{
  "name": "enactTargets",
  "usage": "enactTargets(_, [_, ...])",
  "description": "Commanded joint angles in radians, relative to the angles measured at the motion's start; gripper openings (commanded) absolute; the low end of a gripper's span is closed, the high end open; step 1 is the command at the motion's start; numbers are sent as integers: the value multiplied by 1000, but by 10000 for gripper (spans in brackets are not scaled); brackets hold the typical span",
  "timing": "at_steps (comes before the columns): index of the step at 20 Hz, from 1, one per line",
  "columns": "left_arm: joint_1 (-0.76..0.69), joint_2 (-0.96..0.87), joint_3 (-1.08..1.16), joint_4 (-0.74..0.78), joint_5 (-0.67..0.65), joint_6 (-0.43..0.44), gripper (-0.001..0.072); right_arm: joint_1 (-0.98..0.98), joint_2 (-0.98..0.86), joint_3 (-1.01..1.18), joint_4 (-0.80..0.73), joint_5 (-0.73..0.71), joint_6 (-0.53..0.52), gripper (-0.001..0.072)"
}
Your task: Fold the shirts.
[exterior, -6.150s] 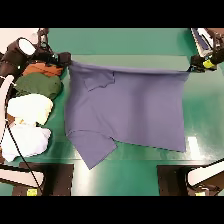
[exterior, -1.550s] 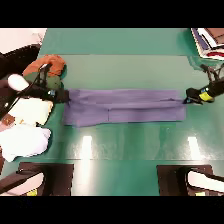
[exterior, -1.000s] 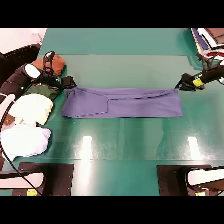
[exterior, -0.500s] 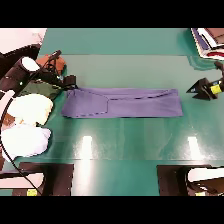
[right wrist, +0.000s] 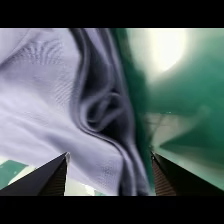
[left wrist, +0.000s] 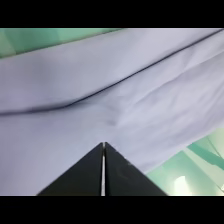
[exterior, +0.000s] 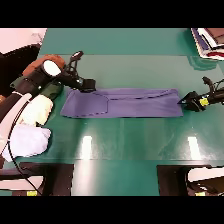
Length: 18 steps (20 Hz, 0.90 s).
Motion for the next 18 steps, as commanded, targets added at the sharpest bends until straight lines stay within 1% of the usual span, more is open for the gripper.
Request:
enactTargets(1, [-69,-29,7,-8,70,-23,25,48,-51,23,-5,-14,-13,559])
enactTargets(3, [-92,-64,32,-12,75,-39,25,87,-75,60,-6,-12,-13,317])
enactTargets(4, [-101,-85,50,-19,72,-44,25,105,-76,75,-8,-14,-13,151])
enactTargets(5, [-111,-108,70,-29,71,-44,25,118,-71,92,-6,-11,-13,17])
enactTargets(8, [-142,-198,158,-37,60,-60,25,135,-16,160,2,16,-9,12])
enactTargets(10, [-169,-269,220,-36,49,-60,25,154,44,212,68,61,-3,12])
enactTargets(11, [-183,-304,249,-37,44,-60,25,169,76,241,113,71,17,12])
enactTargets(14, [-217,-405,338,-38,9,-86,25,235,145,340,203,69,39,11])
enactTargets(18, [-233,-460,377,-35,-24,-88,25,352,163,502,211,70,74,11])
